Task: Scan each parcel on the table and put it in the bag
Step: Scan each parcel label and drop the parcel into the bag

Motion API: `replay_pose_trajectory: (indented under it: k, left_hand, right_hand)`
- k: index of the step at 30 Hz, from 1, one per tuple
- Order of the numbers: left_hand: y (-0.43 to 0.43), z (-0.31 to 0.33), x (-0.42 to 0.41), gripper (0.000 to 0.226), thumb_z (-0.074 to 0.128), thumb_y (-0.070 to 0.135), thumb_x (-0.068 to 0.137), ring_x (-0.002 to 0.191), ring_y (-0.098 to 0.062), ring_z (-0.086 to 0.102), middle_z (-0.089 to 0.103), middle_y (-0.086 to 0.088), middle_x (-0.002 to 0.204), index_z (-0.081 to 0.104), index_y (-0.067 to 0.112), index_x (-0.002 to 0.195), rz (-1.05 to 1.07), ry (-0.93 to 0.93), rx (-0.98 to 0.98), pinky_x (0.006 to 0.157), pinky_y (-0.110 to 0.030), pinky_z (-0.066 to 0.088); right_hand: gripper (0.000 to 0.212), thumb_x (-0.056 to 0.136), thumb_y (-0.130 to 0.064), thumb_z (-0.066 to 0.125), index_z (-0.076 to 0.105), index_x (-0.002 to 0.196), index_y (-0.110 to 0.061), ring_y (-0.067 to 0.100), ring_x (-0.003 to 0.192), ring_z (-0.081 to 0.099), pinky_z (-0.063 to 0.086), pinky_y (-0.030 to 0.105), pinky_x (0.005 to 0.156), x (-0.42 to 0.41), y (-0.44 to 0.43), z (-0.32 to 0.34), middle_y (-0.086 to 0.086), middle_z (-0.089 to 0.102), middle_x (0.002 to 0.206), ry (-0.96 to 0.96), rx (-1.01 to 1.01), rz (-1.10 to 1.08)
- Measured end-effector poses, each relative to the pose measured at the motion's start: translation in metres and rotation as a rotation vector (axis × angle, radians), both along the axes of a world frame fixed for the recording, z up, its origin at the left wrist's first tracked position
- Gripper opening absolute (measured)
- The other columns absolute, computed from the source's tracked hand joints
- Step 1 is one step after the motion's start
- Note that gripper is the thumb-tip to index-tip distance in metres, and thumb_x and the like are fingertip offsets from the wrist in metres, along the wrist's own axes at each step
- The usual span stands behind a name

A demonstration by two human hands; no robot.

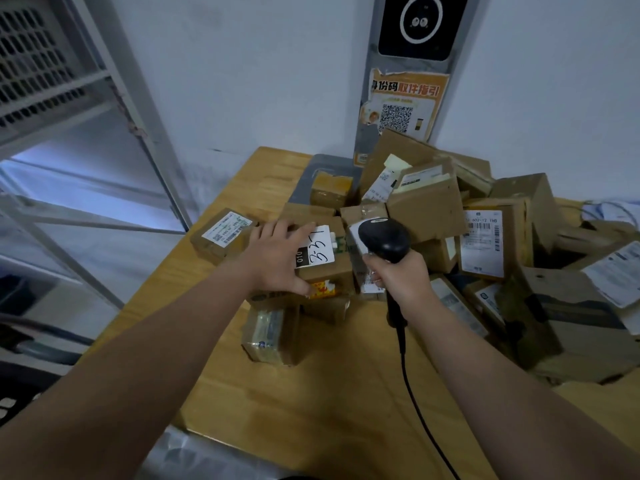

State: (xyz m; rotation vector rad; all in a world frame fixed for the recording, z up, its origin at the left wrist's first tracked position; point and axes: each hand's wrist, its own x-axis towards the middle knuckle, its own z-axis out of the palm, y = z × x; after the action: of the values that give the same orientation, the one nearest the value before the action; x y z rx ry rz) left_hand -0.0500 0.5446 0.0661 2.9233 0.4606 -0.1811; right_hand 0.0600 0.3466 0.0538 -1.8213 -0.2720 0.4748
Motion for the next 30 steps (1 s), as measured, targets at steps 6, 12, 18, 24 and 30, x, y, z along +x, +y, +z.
replay_pose_trajectory:
  k: [6,12,18,24,30]
  left_hand:
    - [-0.022,-0.003,-0.046,0.124,0.064,0.077,0.057,0.143,-0.028,0.003,0.009,-0.009,0.156,-0.003,0.036,0.152,-0.051,-0.179,0.123,0.115,-0.046,0.002]
    - [-0.062,-0.007,-0.045,0.122,0.058,0.077,0.057,0.138,-0.034,0.018,0.024,-0.017,0.151,-0.004,0.031,0.151,-0.238,-0.267,0.251,0.112,-0.052,0.013]
    - [-0.110,-0.025,-0.039,0.123,0.056,0.081,0.058,0.139,-0.032,0.023,0.029,-0.015,0.149,0.013,0.015,0.153,-0.454,-0.309,0.312,0.112,-0.048,0.011]
    - [-0.160,-0.035,-0.046,0.117,0.017,0.097,0.066,0.149,-0.024,-0.011,-0.010,-0.004,0.162,-0.011,0.024,0.153,-0.010,-0.364,-0.073,0.118,-0.050,-0.010]
    - [-0.224,-0.054,-0.063,0.104,0.070,0.056,0.069,0.133,-0.025,0.045,0.044,-0.001,0.148,0.013,0.032,0.152,0.704,-0.490,-1.434,0.109,-0.044,0.037]
  right_hand:
    - [0.034,0.082,-0.027,0.075,0.066,0.106,-0.004,0.018,0.075,0.065,0.055,0.031,0.074,0.003,-0.012,0.007,0.008,0.067,0.080,0.090,0.110,0.094]
    - [0.035,0.079,-0.027,0.077,0.068,0.110,-0.015,0.011,0.093,0.070,0.054,0.019,0.072,-0.009,-0.047,0.022,-0.002,0.074,0.101,0.133,0.186,0.250]
    - [0.025,0.077,-0.014,0.078,0.070,0.100,-0.018,0.006,0.090,0.071,0.054,0.017,0.070,-0.016,-0.118,0.017,-0.006,0.076,0.093,0.100,0.115,0.386]
    - [0.023,0.077,-0.017,0.078,0.070,0.099,-0.020,-0.001,0.082,0.068,0.051,0.017,0.068,-0.041,-0.180,-0.009,-0.014,0.074,0.083,0.069,0.213,0.114]
    - [0.022,0.081,-0.018,0.074,0.067,0.097,-0.030,0.018,0.101,0.068,0.050,0.050,0.098,-0.072,-0.218,-0.042,-0.005,0.074,0.100,0.310,0.367,-0.133]
